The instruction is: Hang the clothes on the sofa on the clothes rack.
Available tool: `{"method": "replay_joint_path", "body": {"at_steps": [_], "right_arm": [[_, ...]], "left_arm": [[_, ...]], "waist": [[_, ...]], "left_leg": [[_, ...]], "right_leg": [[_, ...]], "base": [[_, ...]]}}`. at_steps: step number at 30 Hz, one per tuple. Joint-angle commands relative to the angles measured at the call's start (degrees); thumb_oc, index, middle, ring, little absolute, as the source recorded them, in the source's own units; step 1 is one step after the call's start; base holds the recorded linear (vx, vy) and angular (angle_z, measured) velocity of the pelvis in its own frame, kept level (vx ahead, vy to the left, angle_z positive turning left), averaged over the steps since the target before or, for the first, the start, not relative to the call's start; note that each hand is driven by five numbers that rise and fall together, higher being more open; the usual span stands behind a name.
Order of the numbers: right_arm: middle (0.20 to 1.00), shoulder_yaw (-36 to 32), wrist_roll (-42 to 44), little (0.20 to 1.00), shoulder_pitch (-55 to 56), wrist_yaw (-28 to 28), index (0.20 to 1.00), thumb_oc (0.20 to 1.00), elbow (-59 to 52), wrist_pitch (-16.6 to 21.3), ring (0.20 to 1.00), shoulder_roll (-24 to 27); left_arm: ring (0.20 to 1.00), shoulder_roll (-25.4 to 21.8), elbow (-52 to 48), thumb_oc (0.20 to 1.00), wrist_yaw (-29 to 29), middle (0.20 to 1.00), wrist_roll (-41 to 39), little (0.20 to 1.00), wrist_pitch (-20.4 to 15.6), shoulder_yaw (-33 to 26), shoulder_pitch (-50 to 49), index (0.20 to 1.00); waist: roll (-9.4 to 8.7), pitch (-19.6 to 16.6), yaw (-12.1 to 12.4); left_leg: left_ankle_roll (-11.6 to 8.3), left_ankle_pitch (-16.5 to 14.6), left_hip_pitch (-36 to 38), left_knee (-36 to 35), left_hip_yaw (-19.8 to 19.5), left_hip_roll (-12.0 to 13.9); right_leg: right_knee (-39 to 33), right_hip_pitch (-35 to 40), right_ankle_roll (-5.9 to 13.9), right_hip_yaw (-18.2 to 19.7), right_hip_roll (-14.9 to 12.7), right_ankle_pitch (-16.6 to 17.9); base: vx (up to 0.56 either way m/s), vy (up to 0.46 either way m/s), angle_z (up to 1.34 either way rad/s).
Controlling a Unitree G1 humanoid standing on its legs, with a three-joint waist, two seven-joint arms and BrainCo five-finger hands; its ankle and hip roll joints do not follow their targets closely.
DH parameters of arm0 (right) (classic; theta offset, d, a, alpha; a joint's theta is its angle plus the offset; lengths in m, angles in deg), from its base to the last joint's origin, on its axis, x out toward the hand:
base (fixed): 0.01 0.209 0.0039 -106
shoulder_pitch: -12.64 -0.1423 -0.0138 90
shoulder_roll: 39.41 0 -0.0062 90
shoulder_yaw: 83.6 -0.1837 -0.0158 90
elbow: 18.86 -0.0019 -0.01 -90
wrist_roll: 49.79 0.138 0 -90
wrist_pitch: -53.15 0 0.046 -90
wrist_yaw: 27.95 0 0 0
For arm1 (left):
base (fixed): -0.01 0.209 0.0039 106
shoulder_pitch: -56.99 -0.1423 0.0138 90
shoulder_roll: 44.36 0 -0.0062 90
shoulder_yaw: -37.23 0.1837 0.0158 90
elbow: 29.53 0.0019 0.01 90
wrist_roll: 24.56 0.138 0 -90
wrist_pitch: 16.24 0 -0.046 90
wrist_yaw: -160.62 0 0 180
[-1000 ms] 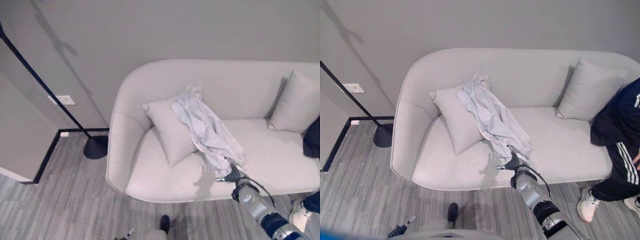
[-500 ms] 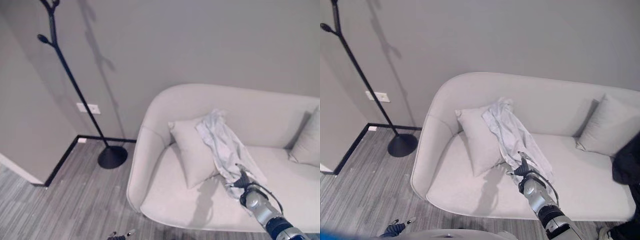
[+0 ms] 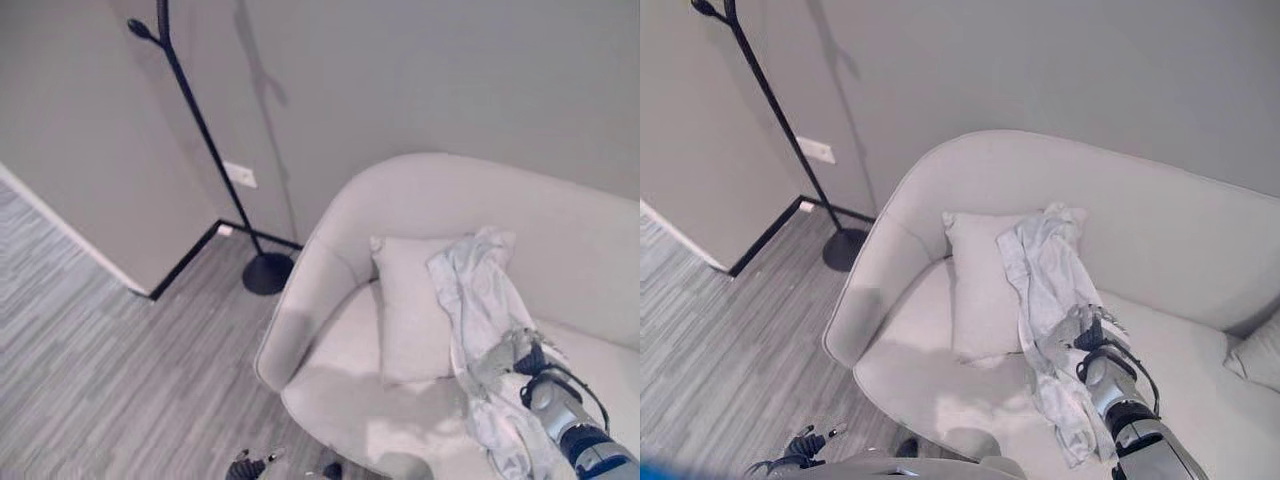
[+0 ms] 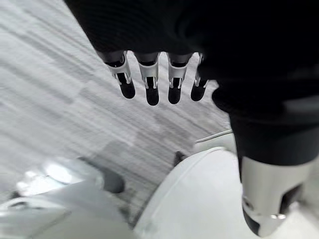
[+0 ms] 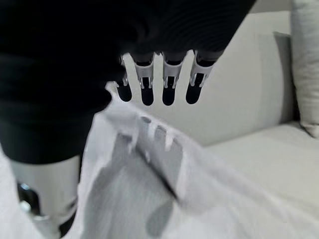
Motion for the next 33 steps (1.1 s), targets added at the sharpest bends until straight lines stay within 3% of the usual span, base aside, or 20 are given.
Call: {"method": "replay_joint_path", "body": {"at_steps": [1, 4, 8, 16, 20, 21, 22, 33], "right_arm": [[1.000, -0.90, 1.47, 1.000, -3.01, -6.90, 1.000, 1.000, -0.59, 0.64, 1.000, 5.07], [1.000, -2.06, 4.37, 1.000, -6.98, -10.40, 1.000, 1.000, 1.86, 1.69, 1.000, 6.62], [1.000, -2.83, 17.16, 1.000, -15.26, -11.39, 1.000, 1.000, 9.12, 6.12, 1.000, 6.45], [1.000, -4.21, 31.01, 1.000, -20.64, -6.73, 1.000, 1.000, 13.09, 10.81, 1.000, 4.15], [1.000, -4.25, 36.27, 1.000, -23.60, -2.85, 1.000, 1.000, 16.58, 11.24, 1.000, 5.02], [0.504, -4.24, 37.95, 0.504, -23.98, -1.52, 0.504, 0.504, 17.05, 11.37, 0.504, 4.99], [0.200, -3.67, 38.94, 0.200, -24.61, -0.42, 0.200, 0.200, 17.26, 11.53, 0.200, 4.83], [0.200, -2.09, 38.16, 0.200, -21.98, 0.20, 0.200, 0.200, 13.51, 12.55, 0.200, -0.39]], "left_arm": [[1.000, -1.98, -1.64, 1.000, -0.63, 1.000, -1.15, 1.000, -1.82, 2.16, 1.82, 1.000], [1.000, -2.20, -2.50, 1.000, -1.40, 1.000, -1.56, 1.000, -2.74, 3.55, 2.65, 1.000], [1.000, -1.84, -5.82, 1.000, -2.12, 1.000, -4.20, 1.000, -4.09, 7.99, 4.17, 1.000], [1.000, -2.24, -12.80, 1.000, -1.80, 1.000, -7.00, 1.000, -5.17, 12.58, 6.11, 1.000], [1.000, -3.62, -18.30, 1.000, -1.06, 1.000, -8.27, 1.000, -5.49, 13.86, 6.30, 1.000], [1.000, -3.85, -18.54, 1.000, -0.82, 1.000, -8.38, 1.000, -5.39, 13.87, 6.34, 1.000], [1.000, -3.96, -18.80, 1.000, -0.66, 1.000, -8.72, 1.000, -5.33, 13.83, 6.45, 1.000], [1.000, -2.79, -14.74, 1.000, -0.77, 1.000, -6.82, 1.000, -4.61, 13.41, 5.76, 1.000]], "waist": [[1.83, 1.06, 0.85], [3.50, 3.35, 1.00], [6.62, 6.92, 2.13], [10.92, 10.13, 2.71], [13.45, 11.39, 3.63], [13.82, 11.46, 3.70], [14.07, 11.60, 3.81], [12.83, 11.30, 1.95]], "left_leg": [[-4.45, -1.22, -2.47, -1.18, 1.01, 8.19], [-4.60, 0.01, -5.71, -1.19, 0.67, 8.44], [-4.61, 1.44, -10.06, -1.22, 0.67, 7.74], [-4.78, 2.36, -15.13, -1.22, -0.20, 6.27], [-5.06, 3.00, -18.14, -1.22, -0.47, 5.24], [-5.09, 3.04, -18.69, -1.22, -0.54, 4.94], [-5.15, 3.12, -19.22, -1.22, -0.44, 4.73], [-4.94, 2.07, -17.09, -1.22, -0.84, 4.72]], "right_leg": [[9.76, -9.15, 3.10, -2.36, -4.02, -6.64], [13.47, -13.73, 2.57, -2.63, -4.39, -7.81], [17.88, -20.06, 2.51, -2.36, -5.58, -8.96], [23.57, -27.06, 2.68, -2.53, -7.65, -10.63], [25.47, -30.83, 2.89, -2.55, -8.57, -11.03], [25.86, -31.55, 2.87, -2.44, -8.65, -11.11], [26.29, -32.27, 2.88, -2.31, -8.70, -11.17], [27.87, -31.11, 3.11, -2.38, -8.59, -11.68]], "base": [[-0.03, -0.051, 0.61], [-0.08, -0.028, 0.28], [-0.06, 0.019, -0.04], [-0.02, 0.020, 0.05], [-0.04, 0.041, 0.04], [-0.01, 0.023, 0.07], [0.00, 0.017, 0.05], [0.01, -0.001, 0.01]]}}
